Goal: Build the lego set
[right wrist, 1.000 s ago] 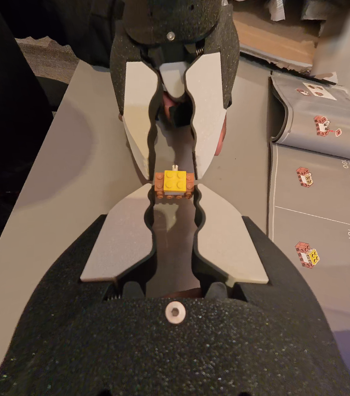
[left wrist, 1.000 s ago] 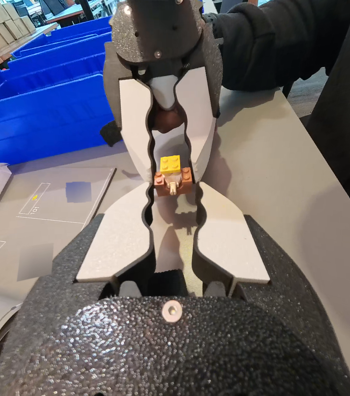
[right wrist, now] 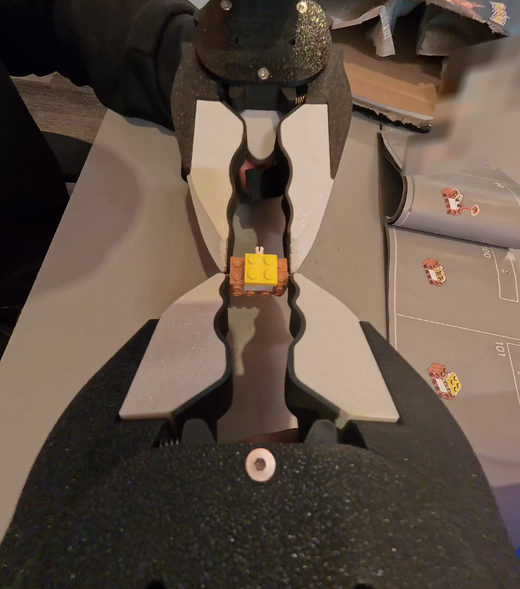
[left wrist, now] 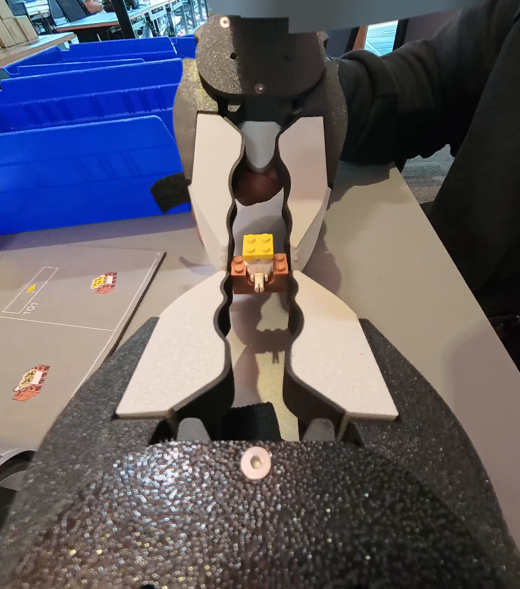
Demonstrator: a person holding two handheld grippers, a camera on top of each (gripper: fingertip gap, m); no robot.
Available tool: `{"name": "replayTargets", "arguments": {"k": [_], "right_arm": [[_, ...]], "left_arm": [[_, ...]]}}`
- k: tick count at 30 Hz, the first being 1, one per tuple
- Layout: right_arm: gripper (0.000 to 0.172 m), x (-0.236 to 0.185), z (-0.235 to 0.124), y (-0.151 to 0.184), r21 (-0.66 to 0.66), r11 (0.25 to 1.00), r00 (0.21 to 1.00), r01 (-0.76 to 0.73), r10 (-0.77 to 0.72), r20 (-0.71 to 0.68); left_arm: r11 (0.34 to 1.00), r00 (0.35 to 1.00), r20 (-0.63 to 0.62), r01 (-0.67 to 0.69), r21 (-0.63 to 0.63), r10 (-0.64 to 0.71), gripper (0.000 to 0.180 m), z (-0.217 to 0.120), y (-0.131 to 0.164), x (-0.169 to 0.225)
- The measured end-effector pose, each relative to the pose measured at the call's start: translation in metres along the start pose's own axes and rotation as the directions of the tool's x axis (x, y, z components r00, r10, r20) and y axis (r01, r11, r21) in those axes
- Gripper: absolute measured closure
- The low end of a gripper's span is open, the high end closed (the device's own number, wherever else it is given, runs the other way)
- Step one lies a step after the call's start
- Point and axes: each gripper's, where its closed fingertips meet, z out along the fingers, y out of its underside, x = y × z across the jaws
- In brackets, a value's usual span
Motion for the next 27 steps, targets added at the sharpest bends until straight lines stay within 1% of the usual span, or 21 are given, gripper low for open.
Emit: {"name": "replayTargets", "arguments": {"k": [14, 19, 21, 23, 25, 27], "right_arm": [[0.133, 0.000, -0.003, -0.003, 0.010, 0.997, 0.996, 0.073, -0.072, -0.050], [0.127, 0.001, -0.007, -0.005, 0.024, 0.988, 0.985, 0.154, -0.152, -0.086], [0.125, 0.004, -0.011, -0.007, 0.042, 0.973, 0.966, 0.225, -0.217, -0.138], [0.122, 0.010, -0.017, -0.010, 0.058, 0.948, 0.930, 0.313, -0.293, -0.223], [0.123, 0.015, -0.024, -0.015, 0.078, 0.913, 0.881, 0.402, -0.362, -0.304], [0.126, 0.015, -0.029, -0.020, 0.086, 0.856, 0.814, 0.509, -0.447, -0.372]], "left_arm": [[0.999, 1.000, -0.026, 0.010, 0.034, -0.009, 0.148, -0.003, -0.004, 0.002], [0.998, 0.999, -0.031, 0.034, 0.056, -0.032, 0.148, -0.005, -0.007, 0.000], [0.996, 0.998, -0.038, 0.059, 0.074, -0.056, 0.148, -0.008, -0.010, -0.002], [0.993, 0.996, -0.040, 0.079, 0.088, -0.076, 0.149, -0.010, -0.012, -0.004], [0.991, 0.995, -0.043, 0.093, 0.096, -0.089, 0.149, -0.013, -0.014, -0.006], [0.990, 0.994, -0.045, 0.104, 0.099, -0.100, 0.149, -0.016, -0.015, -0.007]]}}
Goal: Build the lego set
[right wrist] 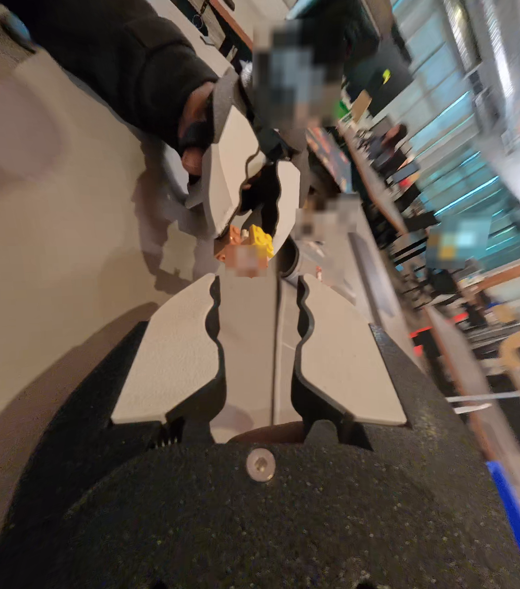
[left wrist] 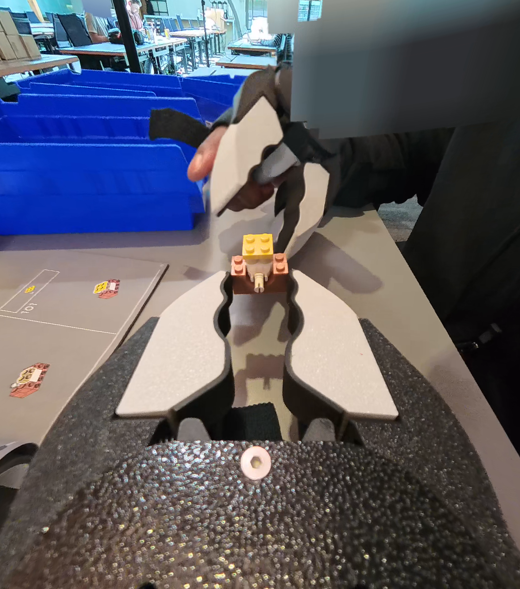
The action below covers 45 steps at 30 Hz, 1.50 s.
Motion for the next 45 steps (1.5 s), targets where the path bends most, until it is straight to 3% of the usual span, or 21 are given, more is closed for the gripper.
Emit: {"name": "replayTargets", "arguments": {"k": [7, 13, 23, 45], "right_arm": [[0.117, -0.004, 0.004, -0.008, -0.003, 0.939, 0.932, 0.343, -0.341, -0.127], [0.119, -0.009, 0.011, -0.014, 0.008, 0.894, 0.881, 0.448, -0.440, -0.172], [0.138, -0.014, 0.018, -0.019, 0.009, 0.875, 0.861, 0.484, -0.475, -0.181], [0.139, -0.018, 0.022, -0.012, 0.015, 0.917, 0.912, 0.399, -0.395, -0.110]], "left_arm": [[0.999, 1.000, -0.017, 0.024, -0.024, -0.024, 0.149, -0.002, 0.001, -0.001], [0.999, 0.998, -0.046, 0.035, -0.020, -0.036, 0.149, -0.001, 0.000, 0.004], [0.997, 0.992, -0.100, 0.080, -0.009, -0.080, 0.149, 0.003, -0.001, 0.011], [0.979, 0.970, -0.136, 0.198, -0.048, -0.202, 0.149, 0.006, 0.006, 0.011]]}}
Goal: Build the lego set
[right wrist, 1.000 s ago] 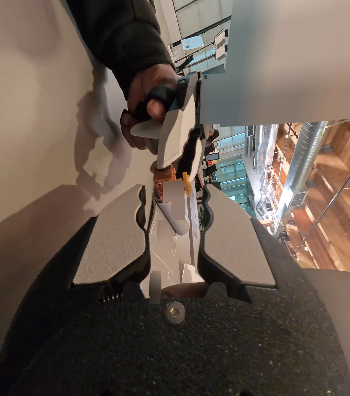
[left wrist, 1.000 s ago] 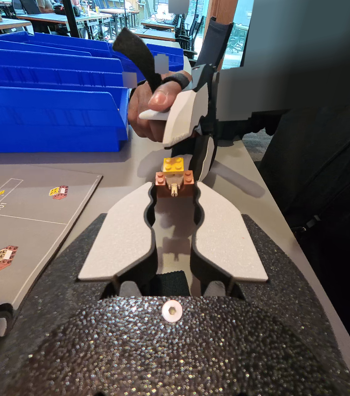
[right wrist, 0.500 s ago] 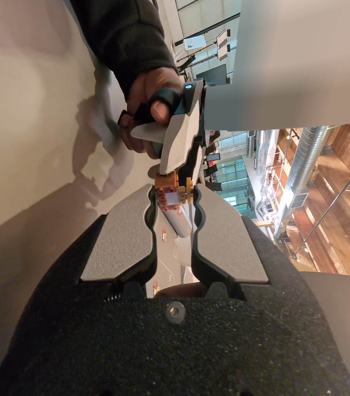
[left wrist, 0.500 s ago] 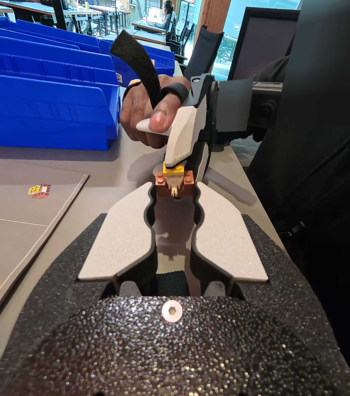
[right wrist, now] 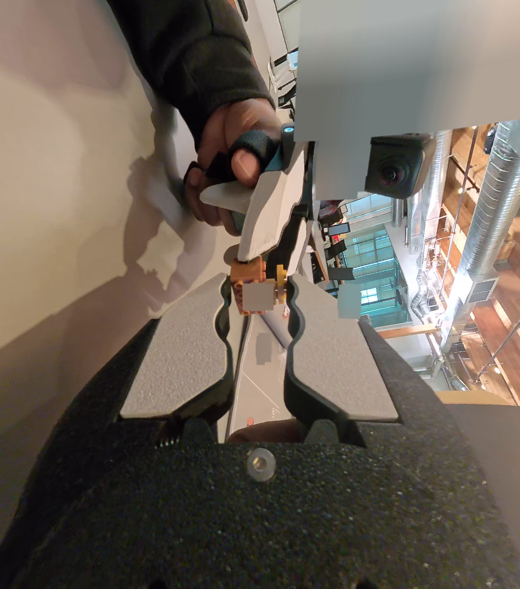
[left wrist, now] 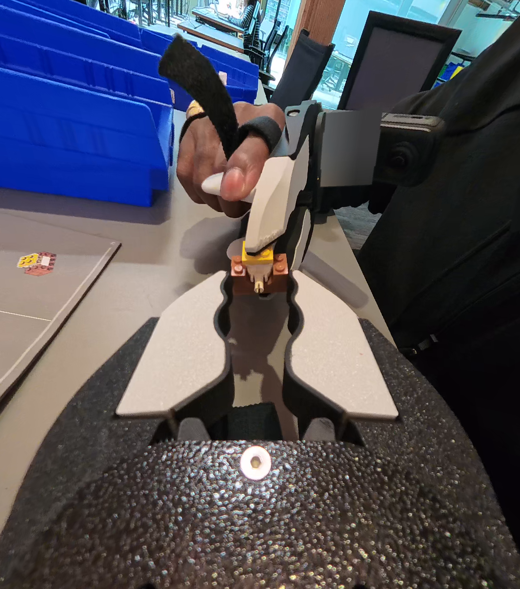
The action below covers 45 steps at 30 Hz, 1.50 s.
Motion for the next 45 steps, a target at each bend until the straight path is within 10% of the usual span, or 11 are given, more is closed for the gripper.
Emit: {"name": "replayTargets", "arguments": {"k": [45], "right_arm": [[0.140, 0.012, 0.003, -0.001, -0.026, 0.998, 0.997, -0.058, 0.056, -0.056]], "left_arm": [[0.989, 0.992, -0.039, 0.124, 0.086, -0.121, 0.146, 0.001, -0.008, 0.000]]}}
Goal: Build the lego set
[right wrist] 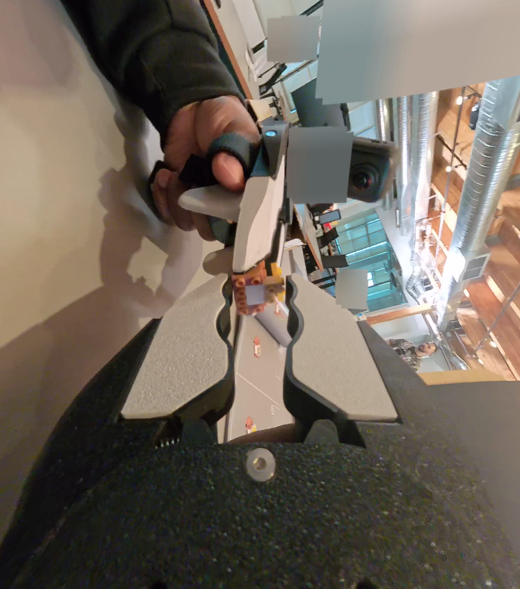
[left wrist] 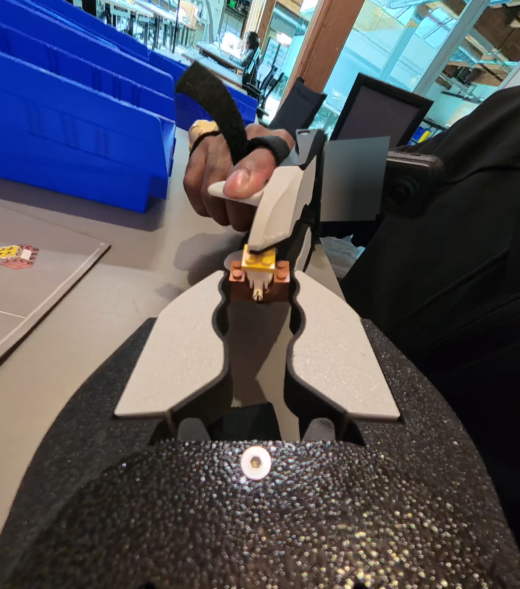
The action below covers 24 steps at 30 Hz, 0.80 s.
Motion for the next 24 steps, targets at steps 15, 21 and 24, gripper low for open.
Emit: {"name": "replayTargets", "arguments": {"k": [15, 21, 24], "right_arm": [[0.127, 0.014, -0.005, -0.011, 0.028, 0.997, 0.996, -0.076, 0.078, -0.045], [0.139, 0.013, -0.005, -0.018, 0.051, 0.996, 0.997, -0.069, 0.071, -0.030], [0.139, 0.011, -0.005, -0.017, 0.046, 0.996, 0.997, -0.071, 0.072, -0.011]], "left_arm": [[0.985, 0.972, -0.226, 0.092, 0.143, -0.058, 0.146, -0.004, -0.019, 0.026], [0.988, 0.972, -0.224, 0.093, 0.120, -0.064, 0.146, 0.000, -0.016, 0.026], [0.989, 0.973, -0.221, 0.093, 0.112, -0.067, 0.146, 0.001, -0.014, 0.026]]}}
